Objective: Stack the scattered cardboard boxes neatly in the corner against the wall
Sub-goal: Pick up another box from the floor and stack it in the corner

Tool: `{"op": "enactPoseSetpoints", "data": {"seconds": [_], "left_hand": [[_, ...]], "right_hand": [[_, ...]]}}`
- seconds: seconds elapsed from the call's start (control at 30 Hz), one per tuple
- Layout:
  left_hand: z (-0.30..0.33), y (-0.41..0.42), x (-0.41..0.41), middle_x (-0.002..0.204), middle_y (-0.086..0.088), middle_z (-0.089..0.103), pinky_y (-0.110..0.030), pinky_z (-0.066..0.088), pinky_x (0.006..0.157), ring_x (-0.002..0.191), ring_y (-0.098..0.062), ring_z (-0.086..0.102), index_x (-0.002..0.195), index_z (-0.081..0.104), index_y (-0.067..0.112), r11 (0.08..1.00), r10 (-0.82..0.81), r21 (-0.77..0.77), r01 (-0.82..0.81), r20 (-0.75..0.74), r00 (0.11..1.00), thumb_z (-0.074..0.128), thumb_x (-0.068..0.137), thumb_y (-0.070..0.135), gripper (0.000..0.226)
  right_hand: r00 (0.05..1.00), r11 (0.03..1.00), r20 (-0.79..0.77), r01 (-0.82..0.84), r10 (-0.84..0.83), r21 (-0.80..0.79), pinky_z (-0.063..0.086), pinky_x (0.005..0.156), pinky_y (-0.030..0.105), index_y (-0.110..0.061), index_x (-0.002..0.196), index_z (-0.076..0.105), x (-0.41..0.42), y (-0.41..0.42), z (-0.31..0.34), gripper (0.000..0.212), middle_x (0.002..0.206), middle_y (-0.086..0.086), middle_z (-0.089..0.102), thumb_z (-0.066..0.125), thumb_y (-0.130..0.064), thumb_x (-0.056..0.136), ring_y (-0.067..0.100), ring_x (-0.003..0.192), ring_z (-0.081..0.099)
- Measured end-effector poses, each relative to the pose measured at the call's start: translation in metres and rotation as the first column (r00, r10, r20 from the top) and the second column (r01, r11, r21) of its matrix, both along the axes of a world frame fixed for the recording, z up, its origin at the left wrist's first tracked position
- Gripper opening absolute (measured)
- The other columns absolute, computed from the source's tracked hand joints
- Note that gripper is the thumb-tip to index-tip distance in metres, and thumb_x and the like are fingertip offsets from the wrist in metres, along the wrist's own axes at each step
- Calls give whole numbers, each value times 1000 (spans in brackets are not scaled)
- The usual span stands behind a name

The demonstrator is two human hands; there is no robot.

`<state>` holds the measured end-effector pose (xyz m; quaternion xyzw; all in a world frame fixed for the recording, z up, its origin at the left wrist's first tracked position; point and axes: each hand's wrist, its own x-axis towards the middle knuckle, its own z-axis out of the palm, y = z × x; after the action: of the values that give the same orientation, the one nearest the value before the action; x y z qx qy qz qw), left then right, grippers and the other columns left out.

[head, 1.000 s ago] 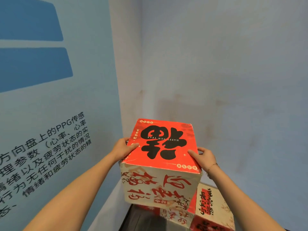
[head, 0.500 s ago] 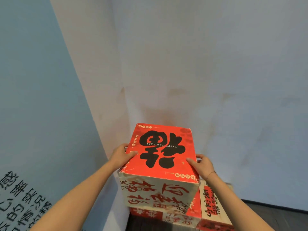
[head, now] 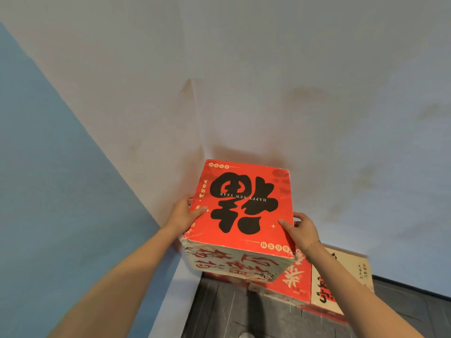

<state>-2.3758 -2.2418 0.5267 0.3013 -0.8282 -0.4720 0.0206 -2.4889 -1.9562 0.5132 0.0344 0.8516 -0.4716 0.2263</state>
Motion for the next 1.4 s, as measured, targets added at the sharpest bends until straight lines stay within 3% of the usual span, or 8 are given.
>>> {"op": "enactPoseSetpoints", "data": {"seconds": [0.2, 0.33, 0.57, 0.83, 1.03, 1.2, 1.3, 1.4], "left_hand": [[-45, -22, -32, 102, 3, 64, -15, 48, 65, 84, -5, 61, 124, 52, 14, 995, 62, 73, -63, 21, 998, 72, 84, 21, 45], [-85, -35, -45, 94, 13, 64, -26, 53, 76, 84, -2, 62, 120, 53, 21, 990, 66, 126, -70, 34, 997, 73, 82, 20, 43], [-172, -41, -51, 107, 14, 63, -40, 51, 88, 99, -11, 62, 112, 52, 38, 988, 5, 156, -17, 80, 997, 68, 86, 25, 32], [-248, -43, -47, 114, -1, 65, -45, 51, 91, 101, -20, 62, 120, 54, 20, 989, 41, 137, -60, 137, 990, 68, 85, 19, 37], [-284, -42, -49, 114, -1, 63, -36, 49, 88, 104, -23, 61, 123, 53, 18, 998, 42, 34, -47, 145, 989, 64, 88, 16, 37], [-300, -37, -54, 131, 7, 40, -24, 37, 99, 115, -7, 43, 148, 26, 17, 998, -23, -47, 29, 115, 993, 70, 84, 15, 78], [-316, -39, -56, 146, -2, 33, -34, 36, 110, 133, -17, 37, 149, 27, 22, 994, -30, -98, 41, 107, 994, 72, 82, 19, 81], [-327, -41, -54, 155, -3, 19, -38, 26, 115, 143, -19, 19, 149, 25, 22, 983, -42, -170, 68, 152, 988, 71, 84, 27, 80]], "right_hand": [[998, 1000, 64, 20, -21, 11, 54, 83, 43, -12, 121, 49, -32, -25, -45, 49, 104, 15, 67, 70, -32, 81, 29, 89, 66], [990, 998, 130, 59, -60, 14, 52, 81, 38, -9, 118, 48, -39, -35, -80, 48, 109, 15, 64, 72, -27, 81, 30, 95, 64], [973, 990, 182, 136, -142, 46, 51, 87, 41, -7, 119, 47, -39, -46, -150, 48, 106, 13, 64, 73, -18, 80, 28, 92, 62], [965, 984, 200, 160, -171, 72, 51, 85, 43, -7, 117, 46, -31, -56, -228, 47, 107, 17, 64, 73, -14, 79, 28, 90, 61], [955, 979, 218, 198, -204, 50, 51, 87, 46, -9, 119, 46, -22, -64, -279, 49, 112, 16, 63, 73, -16, 79, 28, 92, 62], [935, 965, 242, 261, -258, 19, 52, 82, 39, -9, 122, 44, -15, -69, -303, 48, 111, 16, 64, 70, -14, 82, 29, 92, 63], [937, 964, 235, 264, -257, 1, 49, 73, 33, -10, 122, 45, -16, -71, -314, 47, 108, 15, 64, 70, -14, 82, 27, 87, 62], [942, 966, 229, 257, -246, -20, 52, 76, 38, -13, 121, 44, -17, -73, -321, 49, 107, 13, 63, 72, -16, 81, 29, 89, 62]]}}
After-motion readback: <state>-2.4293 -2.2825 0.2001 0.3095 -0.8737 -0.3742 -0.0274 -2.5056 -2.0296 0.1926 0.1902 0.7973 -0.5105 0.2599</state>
